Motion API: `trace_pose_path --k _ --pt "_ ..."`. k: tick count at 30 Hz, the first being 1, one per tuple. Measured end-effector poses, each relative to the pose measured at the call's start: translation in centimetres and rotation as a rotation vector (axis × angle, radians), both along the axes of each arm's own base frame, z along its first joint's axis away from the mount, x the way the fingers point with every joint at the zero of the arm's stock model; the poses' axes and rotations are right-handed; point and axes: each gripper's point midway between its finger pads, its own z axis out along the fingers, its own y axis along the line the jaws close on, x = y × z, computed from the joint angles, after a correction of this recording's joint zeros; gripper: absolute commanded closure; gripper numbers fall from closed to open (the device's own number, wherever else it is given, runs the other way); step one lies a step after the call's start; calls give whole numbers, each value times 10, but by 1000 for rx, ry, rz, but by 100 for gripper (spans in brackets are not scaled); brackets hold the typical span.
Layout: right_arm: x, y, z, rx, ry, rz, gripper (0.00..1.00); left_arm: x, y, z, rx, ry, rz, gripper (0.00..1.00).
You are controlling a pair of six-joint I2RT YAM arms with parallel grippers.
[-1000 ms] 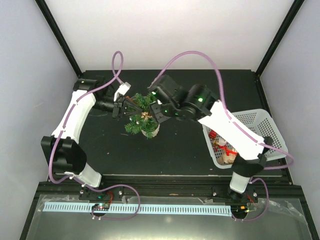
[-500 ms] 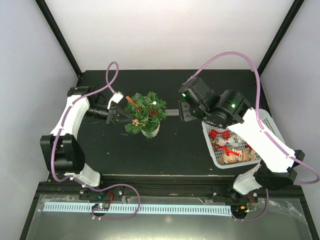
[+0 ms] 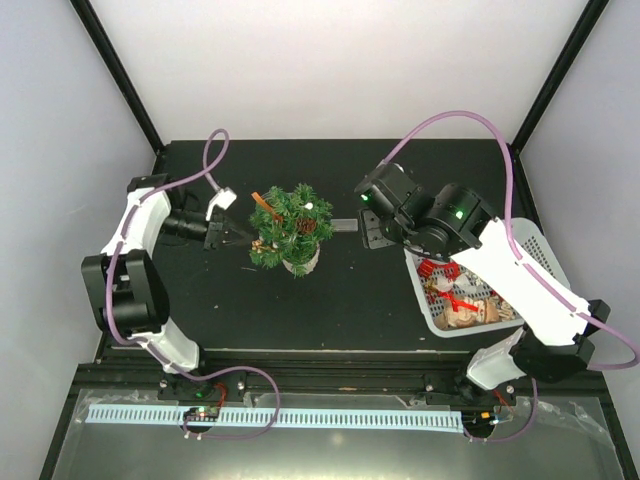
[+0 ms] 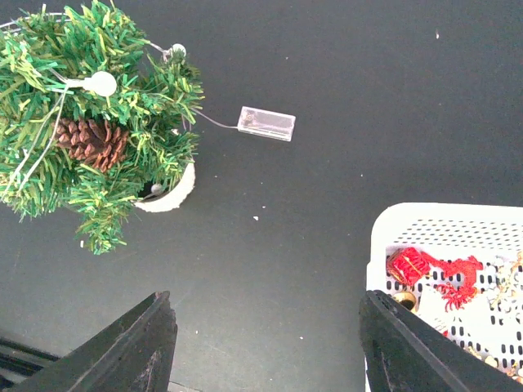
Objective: Decorate the small christmas tree
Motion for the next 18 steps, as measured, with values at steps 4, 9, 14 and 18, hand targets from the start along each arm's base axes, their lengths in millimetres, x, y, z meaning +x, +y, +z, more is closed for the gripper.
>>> trace_pose_path --k 4,9,14,18 --pt "0 0 -3 -6 7 -2 37 4 1 -9 0 27 -2 98" --pt "0 0 -6 -9 10 -2 37 11 3 -22 -3 51 -3 98" --pt "0 0 -7 -8 12 -6 37 20 4 -31 -1 47 4 97" --pt "0 0 -10 -9 18 -11 37 27 5 -37 -2 48 14 95"
